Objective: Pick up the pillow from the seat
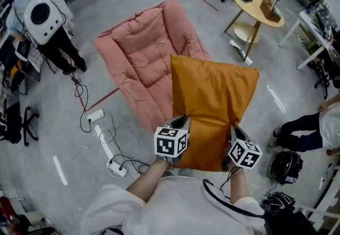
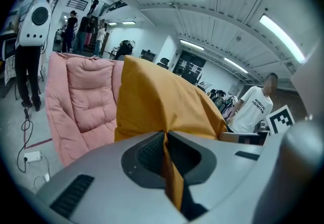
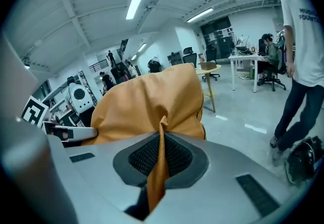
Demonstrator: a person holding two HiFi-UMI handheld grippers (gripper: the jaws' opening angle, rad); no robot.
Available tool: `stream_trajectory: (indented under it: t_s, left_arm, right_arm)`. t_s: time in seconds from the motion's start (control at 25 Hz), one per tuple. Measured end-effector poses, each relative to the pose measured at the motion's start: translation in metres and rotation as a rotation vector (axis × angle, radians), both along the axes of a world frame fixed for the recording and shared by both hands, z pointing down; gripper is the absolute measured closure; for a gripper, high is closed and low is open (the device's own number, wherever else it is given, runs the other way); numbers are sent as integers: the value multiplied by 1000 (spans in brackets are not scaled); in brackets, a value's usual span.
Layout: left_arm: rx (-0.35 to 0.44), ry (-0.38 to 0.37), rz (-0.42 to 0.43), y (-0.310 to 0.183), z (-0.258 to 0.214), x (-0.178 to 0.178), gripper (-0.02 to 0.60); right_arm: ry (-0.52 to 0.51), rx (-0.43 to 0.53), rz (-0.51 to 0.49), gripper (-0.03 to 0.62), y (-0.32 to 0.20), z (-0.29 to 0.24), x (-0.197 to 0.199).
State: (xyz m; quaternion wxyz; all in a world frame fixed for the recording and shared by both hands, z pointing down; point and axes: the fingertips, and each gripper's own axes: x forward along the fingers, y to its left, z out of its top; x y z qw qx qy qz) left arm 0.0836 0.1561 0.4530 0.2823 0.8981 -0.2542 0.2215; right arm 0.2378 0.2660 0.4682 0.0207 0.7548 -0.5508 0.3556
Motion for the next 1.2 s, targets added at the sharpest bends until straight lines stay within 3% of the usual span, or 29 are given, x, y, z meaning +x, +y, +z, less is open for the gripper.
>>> stream_trajectory:
  t_s: [0.44,1.2]
  left_arm:
    - [13,7,128,-13,-11,31,560]
    - [13,8,180,-26,-8,42,560]
  right_arm:
    - [8,4,137,559,7,-7,16]
    - [24,8,197,559,5,-7,18]
